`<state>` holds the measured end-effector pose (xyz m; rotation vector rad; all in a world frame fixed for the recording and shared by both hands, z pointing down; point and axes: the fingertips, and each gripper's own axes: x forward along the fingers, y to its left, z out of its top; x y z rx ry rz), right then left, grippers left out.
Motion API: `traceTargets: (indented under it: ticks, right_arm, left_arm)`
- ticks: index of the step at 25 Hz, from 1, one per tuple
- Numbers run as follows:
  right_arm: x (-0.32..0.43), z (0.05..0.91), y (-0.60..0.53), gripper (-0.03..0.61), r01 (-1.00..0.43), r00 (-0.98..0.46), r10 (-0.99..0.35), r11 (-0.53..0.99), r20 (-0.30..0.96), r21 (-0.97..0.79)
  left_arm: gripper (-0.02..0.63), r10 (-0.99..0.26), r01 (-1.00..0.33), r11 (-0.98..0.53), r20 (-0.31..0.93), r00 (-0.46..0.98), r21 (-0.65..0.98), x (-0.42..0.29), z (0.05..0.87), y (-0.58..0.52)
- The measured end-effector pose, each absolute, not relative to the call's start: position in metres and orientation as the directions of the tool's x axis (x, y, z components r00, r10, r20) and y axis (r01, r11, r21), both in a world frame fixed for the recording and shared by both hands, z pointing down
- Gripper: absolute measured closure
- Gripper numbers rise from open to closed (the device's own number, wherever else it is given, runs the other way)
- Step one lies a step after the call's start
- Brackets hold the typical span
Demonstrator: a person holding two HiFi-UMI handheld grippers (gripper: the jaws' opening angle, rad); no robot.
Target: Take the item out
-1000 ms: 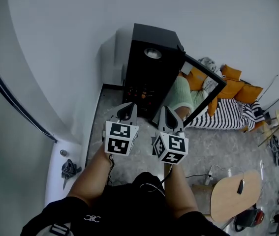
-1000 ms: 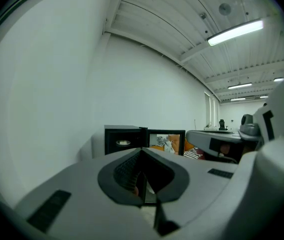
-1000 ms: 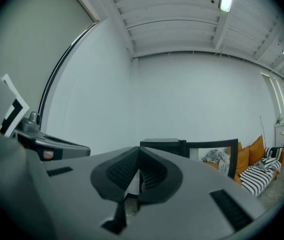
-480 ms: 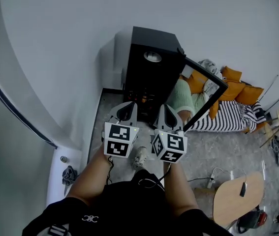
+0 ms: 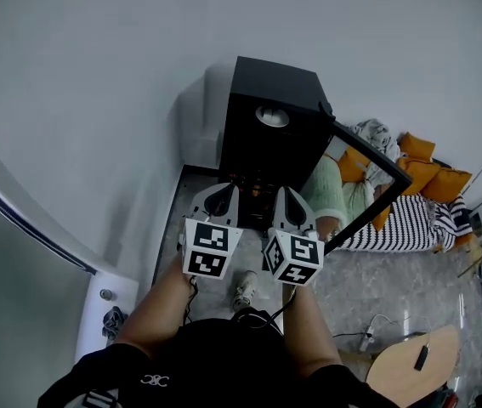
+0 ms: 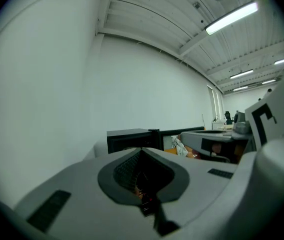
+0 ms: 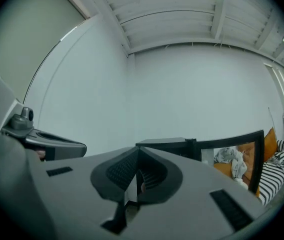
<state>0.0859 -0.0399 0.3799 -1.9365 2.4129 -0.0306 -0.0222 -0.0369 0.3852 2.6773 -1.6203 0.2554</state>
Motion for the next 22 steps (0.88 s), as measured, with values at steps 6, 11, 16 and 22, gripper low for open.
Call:
traceTargets:
  ticks: [6, 11, 16, 22]
  right_arm:
    - [0.123, 0.389, -0.123, 0.572, -0.967, -0.212, -0.977, 0.208, 0.009, -0.147]
    - [0.158, 0.401, -0.193, 0.572, -0.956, -0.210, -0.976, 0.193, 0.056, -0.220]
    - [0.178, 0.419, -0.263, 0.572, -0.915, -0.250, -0.960, 0.193, 0.122, -0.355]
    - [0.196, 0.462, -0.333, 0.572, -0.531, -0.366, -0.919, 0.076, 0.147, -0.844]
  left_arm:
    - [0.615, -0.881, -0.888, -0.455, 0.179, 0.438, -0.062, -0.002, 0.397, -0.116]
    - [0.615, -0.875, -0.891, -0.450, 0.233, 0.424, -0.066, 0.024, 0.410, -0.179]
    - [0.615, -0.882, -0.902, -0.426, 0.256, 0.397, -0.072, 0.042, 0.414, -0.236]
    - [0.615, -0.886, -0.911, -0.405, 0.281, 0.369, -0.078, 0.057, 0.422, -0.290]
